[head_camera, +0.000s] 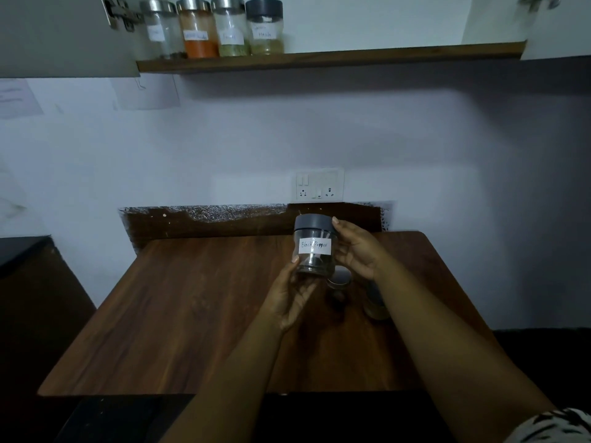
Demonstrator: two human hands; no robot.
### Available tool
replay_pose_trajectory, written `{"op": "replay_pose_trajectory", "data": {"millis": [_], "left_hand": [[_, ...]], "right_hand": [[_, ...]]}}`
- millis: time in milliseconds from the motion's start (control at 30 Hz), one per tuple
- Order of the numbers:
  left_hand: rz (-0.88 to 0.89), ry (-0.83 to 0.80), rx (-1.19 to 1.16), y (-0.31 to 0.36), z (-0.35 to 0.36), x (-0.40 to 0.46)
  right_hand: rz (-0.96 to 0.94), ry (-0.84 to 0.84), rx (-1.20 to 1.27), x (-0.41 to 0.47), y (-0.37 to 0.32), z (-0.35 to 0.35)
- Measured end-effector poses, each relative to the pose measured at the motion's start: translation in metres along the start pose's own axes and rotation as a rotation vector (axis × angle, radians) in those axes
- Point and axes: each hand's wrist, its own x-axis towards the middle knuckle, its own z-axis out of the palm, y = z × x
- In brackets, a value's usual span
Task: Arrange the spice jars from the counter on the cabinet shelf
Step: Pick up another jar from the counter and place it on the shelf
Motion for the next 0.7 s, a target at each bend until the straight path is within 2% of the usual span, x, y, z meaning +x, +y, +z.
{"op": "replay_pose_trajectory", "data": {"millis": [133,333,433,600,700], "left_hand": [[0.054,-0.010,-0.105,0.009,-0.004,0.008],[0.055,0.021,-0.038,0.025,-0.006,0.034],[0.118,0.067,0.100,0.044,0.000,0.051],[0.314,0.029,0.380,0.102,0.018,0.077],[0.450,0.008,0.506,0.150,0.034,0.098]], "right_hand": [[-0.018,0.004,0.008,0.006,-0.002,0.010],[-0.015,0.040,-0.081,0.026,-0.014,0.023],[-0.025,0.043,-0.079,0.042,-0.028,0.028],[-0.174,0.036,0.001,0.079,-0.077,0.048],[-0.276,0.013,-0.032,0.103,-0.119,0.072]]}}
